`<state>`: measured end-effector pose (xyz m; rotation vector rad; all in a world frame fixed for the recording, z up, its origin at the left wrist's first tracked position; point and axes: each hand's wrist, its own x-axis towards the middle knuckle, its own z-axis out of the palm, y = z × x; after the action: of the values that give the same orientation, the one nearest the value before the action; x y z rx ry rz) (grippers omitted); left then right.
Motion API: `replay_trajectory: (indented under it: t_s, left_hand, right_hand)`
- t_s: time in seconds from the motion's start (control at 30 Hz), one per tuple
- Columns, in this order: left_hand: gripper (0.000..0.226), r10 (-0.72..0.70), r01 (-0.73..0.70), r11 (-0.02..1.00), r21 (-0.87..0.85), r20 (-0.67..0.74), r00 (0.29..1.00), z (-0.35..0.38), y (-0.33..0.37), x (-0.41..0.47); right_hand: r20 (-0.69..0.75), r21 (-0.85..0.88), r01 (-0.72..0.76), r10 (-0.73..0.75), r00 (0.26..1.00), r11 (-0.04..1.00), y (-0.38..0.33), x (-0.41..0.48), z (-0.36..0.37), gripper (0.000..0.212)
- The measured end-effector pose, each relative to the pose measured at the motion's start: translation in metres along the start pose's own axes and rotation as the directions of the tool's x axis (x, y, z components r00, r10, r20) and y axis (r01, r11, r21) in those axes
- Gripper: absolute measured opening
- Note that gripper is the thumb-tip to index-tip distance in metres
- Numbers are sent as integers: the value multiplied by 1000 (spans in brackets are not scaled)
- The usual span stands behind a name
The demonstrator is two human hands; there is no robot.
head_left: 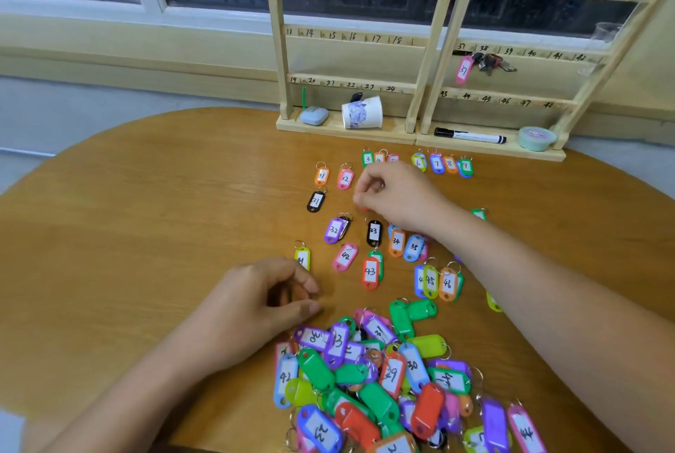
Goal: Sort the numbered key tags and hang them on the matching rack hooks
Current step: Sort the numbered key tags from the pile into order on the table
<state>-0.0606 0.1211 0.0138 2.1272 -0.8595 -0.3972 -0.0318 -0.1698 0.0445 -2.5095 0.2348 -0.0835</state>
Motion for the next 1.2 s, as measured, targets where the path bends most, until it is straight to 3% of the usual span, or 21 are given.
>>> replay_trajectory:
  t_s: [0.23, 0.5, 0.83, 1.2]
  left_hand:
    - [22, 77, -85, 995, 59, 134, 988, -4, 0, -15]
    - [19, 57, -74, 993, 89, 176, 983, -5, 1, -14]
    - [15, 19, -29, 998, 64, 153, 988, -5, 6, -12]
    - [10, -152, 154, 968, -198, 27, 988, 0, 12, -8]
  right_hand:
    - [234, -14, 154, -146, 961, 988, 3, -89, -17, 4]
    - [381, -53, 230, -193, 904, 972, 11, -143, -23, 19]
    - [357, -115, 32, 11, 934, 993, 23, -191, -22, 31]
    - [356, -54, -95, 108, 928, 994, 17, -190, -13, 24]
